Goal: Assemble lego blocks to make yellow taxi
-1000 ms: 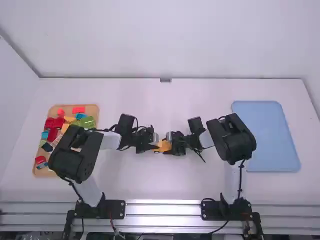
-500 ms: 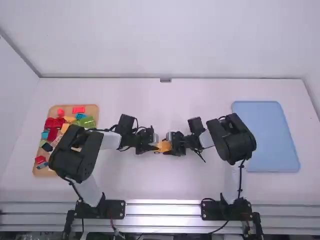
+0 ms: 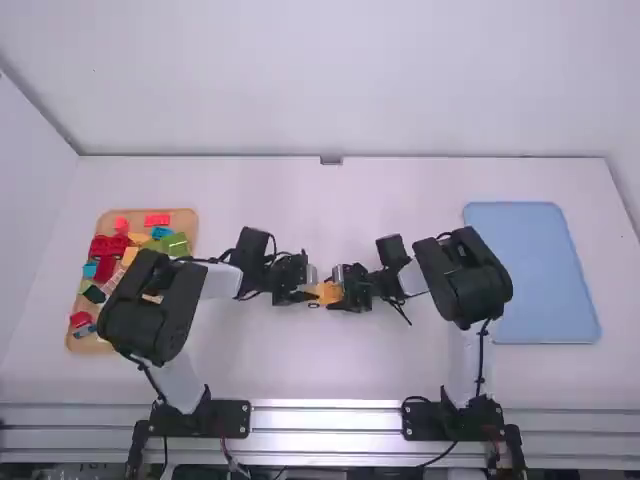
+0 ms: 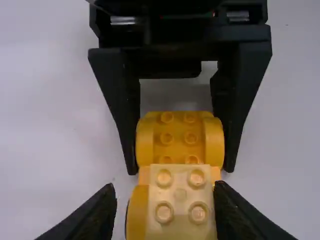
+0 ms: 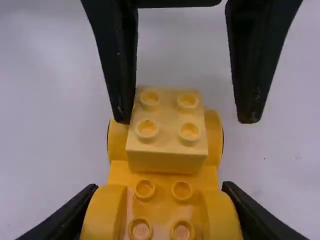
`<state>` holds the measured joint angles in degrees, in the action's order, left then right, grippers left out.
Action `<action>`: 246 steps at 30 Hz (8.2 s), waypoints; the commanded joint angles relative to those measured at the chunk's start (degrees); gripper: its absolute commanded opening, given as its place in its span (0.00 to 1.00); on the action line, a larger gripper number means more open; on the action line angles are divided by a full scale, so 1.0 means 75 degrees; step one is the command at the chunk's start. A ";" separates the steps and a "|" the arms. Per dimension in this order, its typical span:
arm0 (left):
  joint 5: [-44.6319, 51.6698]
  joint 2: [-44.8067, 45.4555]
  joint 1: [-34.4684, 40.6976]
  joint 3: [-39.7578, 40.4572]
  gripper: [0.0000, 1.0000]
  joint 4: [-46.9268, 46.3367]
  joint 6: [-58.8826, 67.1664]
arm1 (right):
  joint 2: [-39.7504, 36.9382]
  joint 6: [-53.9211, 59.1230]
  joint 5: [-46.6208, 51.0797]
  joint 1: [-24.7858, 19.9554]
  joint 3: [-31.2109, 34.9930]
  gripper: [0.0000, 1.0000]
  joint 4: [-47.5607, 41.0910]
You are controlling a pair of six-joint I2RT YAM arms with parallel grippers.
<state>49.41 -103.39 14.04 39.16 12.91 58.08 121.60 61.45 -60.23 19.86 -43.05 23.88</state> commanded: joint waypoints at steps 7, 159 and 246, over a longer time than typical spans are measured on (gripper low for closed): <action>0.0702 0.0332 -0.0073 0.0329 0.27 -0.0516 -0.0015 | 0.0090 0.0070 0.0175 0.0003 -0.0006 0.51 -0.0047; -0.7915 0.0423 -0.5473 0.7061 0.99 -0.8868 -0.9416 | -0.5155 0.0245 0.2177 -0.1183 -0.0959 0.99 -0.3229; -0.5861 -0.2130 -0.6980 0.5971 0.45 -0.6604 -0.5464 | -0.5155 -0.0624 0.1609 -0.1183 -0.0959 0.99 -0.2699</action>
<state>4.49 -119.13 -38.00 83.99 -36.45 17.69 83.48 57.14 -47.46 11.03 -49.12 3.66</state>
